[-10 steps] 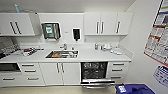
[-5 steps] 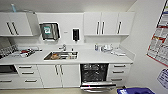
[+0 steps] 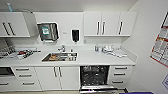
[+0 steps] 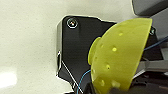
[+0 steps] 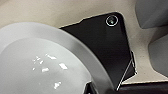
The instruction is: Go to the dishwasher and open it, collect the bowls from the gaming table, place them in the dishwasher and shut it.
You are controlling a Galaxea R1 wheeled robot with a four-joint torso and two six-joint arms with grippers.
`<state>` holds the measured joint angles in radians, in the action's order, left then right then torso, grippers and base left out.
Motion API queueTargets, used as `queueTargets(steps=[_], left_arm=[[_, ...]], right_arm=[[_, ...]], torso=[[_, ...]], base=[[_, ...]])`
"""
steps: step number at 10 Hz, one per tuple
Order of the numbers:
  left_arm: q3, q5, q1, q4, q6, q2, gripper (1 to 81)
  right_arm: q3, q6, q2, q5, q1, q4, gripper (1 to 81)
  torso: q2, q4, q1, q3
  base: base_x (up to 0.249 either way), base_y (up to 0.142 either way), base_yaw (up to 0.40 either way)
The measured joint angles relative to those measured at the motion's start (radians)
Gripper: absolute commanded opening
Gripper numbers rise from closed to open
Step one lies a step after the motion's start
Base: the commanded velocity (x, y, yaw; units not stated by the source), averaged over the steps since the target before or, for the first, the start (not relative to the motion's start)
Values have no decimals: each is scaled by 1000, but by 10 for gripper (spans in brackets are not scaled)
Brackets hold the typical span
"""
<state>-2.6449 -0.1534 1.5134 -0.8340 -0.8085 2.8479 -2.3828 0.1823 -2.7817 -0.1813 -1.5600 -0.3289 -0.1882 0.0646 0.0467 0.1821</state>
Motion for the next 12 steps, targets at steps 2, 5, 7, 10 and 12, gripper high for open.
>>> queueTargets(steps=[2,5,7,10,12], left_arm=[[0,0,0,0,0,0,10],[2,0,2,0,0,8,10],[0,-2,-17,0,0,-3,10],[2,3,22,0,0,4,10],[0,1,-7,0,0,-5,10]], right_arm=[[0,0,0,0,0,0,10],[-6,0,10,2,-5,0,10],[-8,0,1,-5,14,0,10],[-7,0,3,14,-19,0,10],[-7,0,-3,3,6,0,10]], torso=[[0,0,0,0],[0,0,0,0],[1,0,1,0],[0,0,-3,0],[0,0,-2,0]], base=[[134,30,0],[135,67,0],[134,69,0],[134,65,0],[134,0,0]])
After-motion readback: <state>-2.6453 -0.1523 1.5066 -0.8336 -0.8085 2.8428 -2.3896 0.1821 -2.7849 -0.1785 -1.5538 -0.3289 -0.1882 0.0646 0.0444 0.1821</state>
